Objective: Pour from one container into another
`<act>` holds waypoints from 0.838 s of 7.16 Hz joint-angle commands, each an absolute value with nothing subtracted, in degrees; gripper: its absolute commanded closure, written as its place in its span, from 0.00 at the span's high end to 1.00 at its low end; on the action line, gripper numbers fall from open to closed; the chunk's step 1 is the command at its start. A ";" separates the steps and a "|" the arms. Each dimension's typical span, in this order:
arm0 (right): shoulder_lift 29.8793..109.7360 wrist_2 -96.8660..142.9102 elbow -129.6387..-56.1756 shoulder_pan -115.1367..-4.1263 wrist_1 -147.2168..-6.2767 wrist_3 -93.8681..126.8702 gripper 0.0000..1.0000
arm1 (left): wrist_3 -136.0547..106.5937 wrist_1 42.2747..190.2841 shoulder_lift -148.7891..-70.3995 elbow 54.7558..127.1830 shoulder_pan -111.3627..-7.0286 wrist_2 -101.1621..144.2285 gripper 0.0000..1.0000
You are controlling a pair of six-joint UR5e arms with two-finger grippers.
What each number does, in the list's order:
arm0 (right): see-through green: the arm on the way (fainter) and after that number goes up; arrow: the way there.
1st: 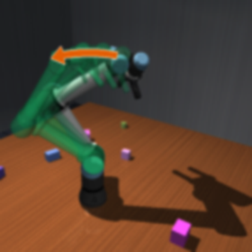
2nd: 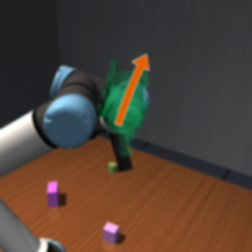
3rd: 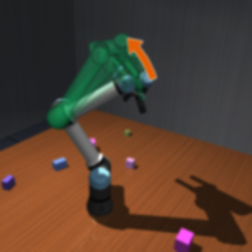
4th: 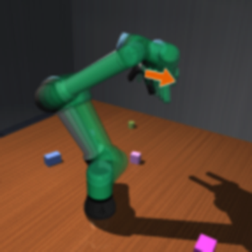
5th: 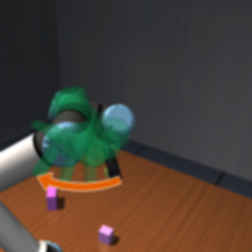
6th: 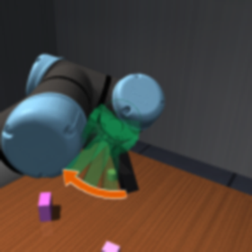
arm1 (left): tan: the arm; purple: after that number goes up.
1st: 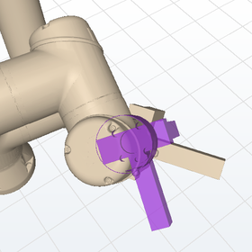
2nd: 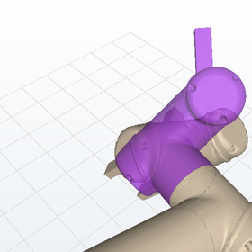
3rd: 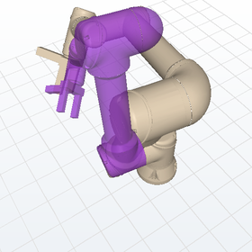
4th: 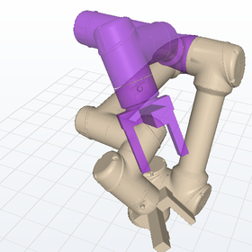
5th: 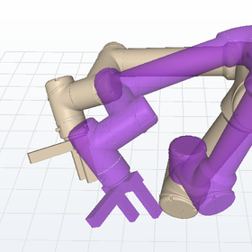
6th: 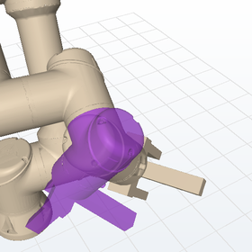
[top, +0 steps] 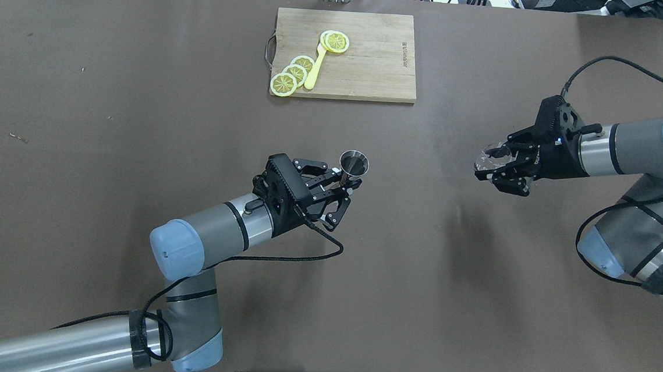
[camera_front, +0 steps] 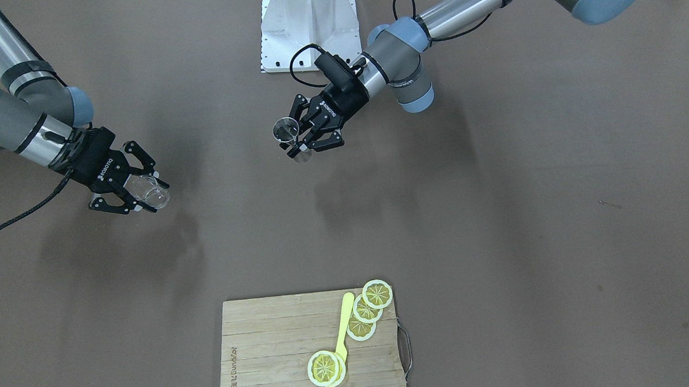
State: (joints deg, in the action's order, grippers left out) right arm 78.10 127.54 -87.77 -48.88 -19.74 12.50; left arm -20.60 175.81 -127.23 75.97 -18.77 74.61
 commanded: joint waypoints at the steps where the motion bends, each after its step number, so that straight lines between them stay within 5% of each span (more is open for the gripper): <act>1: 78.05 129.63 -99.61 -48.78 -30.88 11.95 0.00 | -20.57 175.69 -127.35 75.59 -19.33 74.88 0.00; 6: 72.44 127.80 -114.24 -46.41 -56.88 6.72 0.00 | -20.65 175.61 -127.35 75.06 -19.86 74.88 0.00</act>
